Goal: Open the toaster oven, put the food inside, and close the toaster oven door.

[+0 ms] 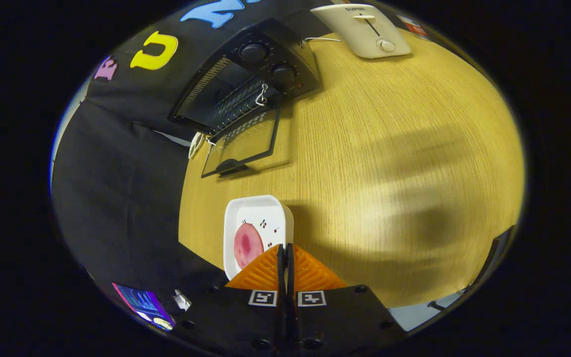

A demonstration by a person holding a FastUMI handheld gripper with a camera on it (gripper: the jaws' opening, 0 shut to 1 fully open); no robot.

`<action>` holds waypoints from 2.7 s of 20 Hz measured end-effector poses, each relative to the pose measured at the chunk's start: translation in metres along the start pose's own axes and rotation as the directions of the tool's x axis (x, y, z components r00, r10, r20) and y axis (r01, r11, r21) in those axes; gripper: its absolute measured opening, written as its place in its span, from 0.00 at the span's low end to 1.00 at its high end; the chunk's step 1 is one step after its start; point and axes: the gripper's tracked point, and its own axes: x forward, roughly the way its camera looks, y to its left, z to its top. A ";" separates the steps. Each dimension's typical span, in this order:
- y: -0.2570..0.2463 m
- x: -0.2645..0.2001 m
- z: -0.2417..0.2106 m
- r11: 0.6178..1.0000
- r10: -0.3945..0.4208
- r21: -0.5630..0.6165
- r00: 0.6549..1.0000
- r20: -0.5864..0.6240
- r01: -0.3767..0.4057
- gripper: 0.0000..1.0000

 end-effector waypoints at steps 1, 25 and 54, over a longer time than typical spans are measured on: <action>0.005 0.001 0.000 1.000 0.020 0.019 1.000 0.011 -0.021 0.01; 0.122 0.044 0.047 0.917 0.023 0.339 0.875 0.483 -0.211 0.01; 0.114 0.132 0.223 0.627 -0.269 0.640 0.647 0.713 -0.444 0.02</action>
